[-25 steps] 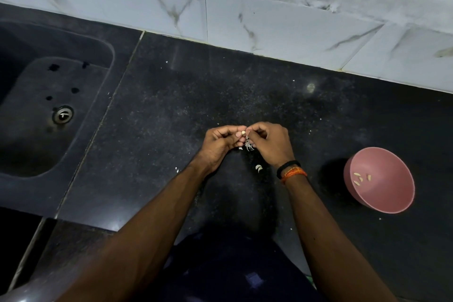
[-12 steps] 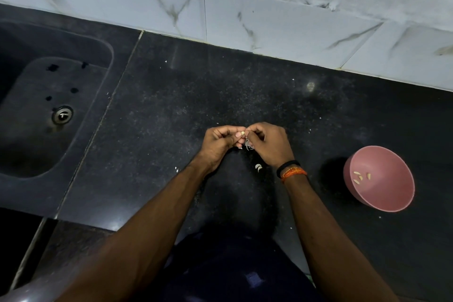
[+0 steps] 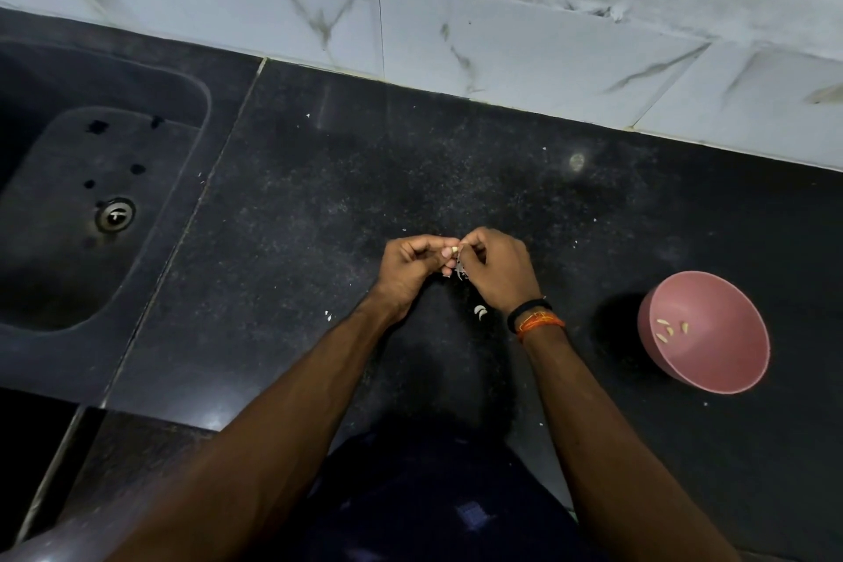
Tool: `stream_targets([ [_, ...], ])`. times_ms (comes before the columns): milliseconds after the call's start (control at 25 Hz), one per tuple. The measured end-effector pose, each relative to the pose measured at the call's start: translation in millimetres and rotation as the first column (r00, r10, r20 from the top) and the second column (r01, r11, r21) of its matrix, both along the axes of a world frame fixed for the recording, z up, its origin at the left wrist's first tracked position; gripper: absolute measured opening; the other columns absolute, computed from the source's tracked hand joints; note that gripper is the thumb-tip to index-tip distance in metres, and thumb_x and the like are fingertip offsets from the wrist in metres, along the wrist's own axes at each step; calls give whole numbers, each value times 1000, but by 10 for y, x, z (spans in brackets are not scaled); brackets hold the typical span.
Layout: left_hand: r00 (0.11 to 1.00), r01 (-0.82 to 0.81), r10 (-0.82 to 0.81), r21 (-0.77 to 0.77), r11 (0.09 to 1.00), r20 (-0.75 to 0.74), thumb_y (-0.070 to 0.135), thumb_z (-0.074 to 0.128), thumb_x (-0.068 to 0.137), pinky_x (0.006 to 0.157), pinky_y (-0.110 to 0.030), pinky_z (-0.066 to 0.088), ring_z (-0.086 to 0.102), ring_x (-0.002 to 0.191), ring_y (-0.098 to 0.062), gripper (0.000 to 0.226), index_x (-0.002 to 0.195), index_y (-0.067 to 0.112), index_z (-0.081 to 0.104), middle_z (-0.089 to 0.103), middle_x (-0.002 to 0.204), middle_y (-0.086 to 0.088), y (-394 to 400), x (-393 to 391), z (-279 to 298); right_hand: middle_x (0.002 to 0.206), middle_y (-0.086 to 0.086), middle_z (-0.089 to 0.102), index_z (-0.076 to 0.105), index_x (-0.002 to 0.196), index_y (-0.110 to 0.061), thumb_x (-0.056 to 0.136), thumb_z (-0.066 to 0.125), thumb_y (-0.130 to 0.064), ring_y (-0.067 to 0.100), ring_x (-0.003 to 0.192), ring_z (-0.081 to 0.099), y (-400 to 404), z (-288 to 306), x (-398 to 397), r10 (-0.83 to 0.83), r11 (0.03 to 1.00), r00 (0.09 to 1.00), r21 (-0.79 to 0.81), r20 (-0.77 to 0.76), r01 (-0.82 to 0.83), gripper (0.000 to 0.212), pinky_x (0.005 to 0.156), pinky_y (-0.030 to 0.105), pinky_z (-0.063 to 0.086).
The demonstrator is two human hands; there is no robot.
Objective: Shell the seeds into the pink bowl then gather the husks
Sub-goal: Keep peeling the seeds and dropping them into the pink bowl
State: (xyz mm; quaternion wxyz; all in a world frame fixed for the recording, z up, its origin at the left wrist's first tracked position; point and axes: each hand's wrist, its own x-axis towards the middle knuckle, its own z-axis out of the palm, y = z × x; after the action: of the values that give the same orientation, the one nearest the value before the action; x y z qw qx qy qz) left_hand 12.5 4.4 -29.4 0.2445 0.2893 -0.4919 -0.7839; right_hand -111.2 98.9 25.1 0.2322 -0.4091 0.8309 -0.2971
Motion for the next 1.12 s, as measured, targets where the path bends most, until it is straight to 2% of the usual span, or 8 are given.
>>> stream_targets([
  [280, 999, 42, -41, 24, 999, -22, -10, 60, 92, 71, -26, 57, 69, 75, -16, 20, 111, -9, 66, 75, 86, -10, -14, 13, 34, 97, 0, 61, 64, 93, -12, 96, 59, -19, 16, 90, 57, -11, 33, 47, 0, 999, 999, 43, -32, 2, 9, 80, 33, 45],
  [520, 999, 33, -31, 53, 998, -38, -9, 58, 94, 69, -29, 58, 69, 73, -17, 17, 110, -6, 60, 71, 80, -10, -26, 7, 65, 98, 1, 65, 65, 92, -12, 96, 59, -20, 16, 91, 60, -17, -5, 37, -32, 999, 999, 29, 44, 31, 10, 78, 30, 44],
  [640, 999, 33, -33, -1, 999, -13, -7, 58, 95, 69, -28, 57, 67, 74, -17, 12, 106, -7, 63, 69, 82, -13, 0, -12, 55, 99, 0, 66, 64, 95, -14, 98, 58, -22, 15, 93, 60, -2, -37, 32, -67, 997, 994, 39, 86, 64, 10, 76, 26, 40],
  [880, 999, 21, -18, -69, 997, 43, -5, 59, 96, 69, -26, 57, 67, 74, -15, 15, 108, -10, 65, 70, 84, -13, 34, -52, 12, 92, -2, 69, 65, 93, -19, 99, 56, -27, 17, 86, 66, 33, -78, 31, -111, 994, 980, 32, 168, 107, 13, 81, 42, 56],
  [1040, 999, 32, -31, -39, 999, 21, -9, 62, 92, 78, -30, 60, 71, 82, -19, 21, 112, -11, 67, 75, 92, -12, 39, -26, 18, 91, -2, 71, 66, 93, -20, 98, 56, -29, 19, 84, 69, 35, -91, 31, -124, 992, 970, 26, 207, 121, 14, 81, 48, 58],
  [1120, 999, 39, -39, -27, 999, 8, -11, 65, 88, 78, -31, 60, 72, 85, -20, 23, 111, -9, 67, 76, 93, -11, 36, -20, 41, 92, -2, 70, 66, 94, -20, 98, 57, -28, 19, 84, 68, 38, -79, 26, -120, 993, 971, 22, 209, 118, 13, 81, 48, 58],
])
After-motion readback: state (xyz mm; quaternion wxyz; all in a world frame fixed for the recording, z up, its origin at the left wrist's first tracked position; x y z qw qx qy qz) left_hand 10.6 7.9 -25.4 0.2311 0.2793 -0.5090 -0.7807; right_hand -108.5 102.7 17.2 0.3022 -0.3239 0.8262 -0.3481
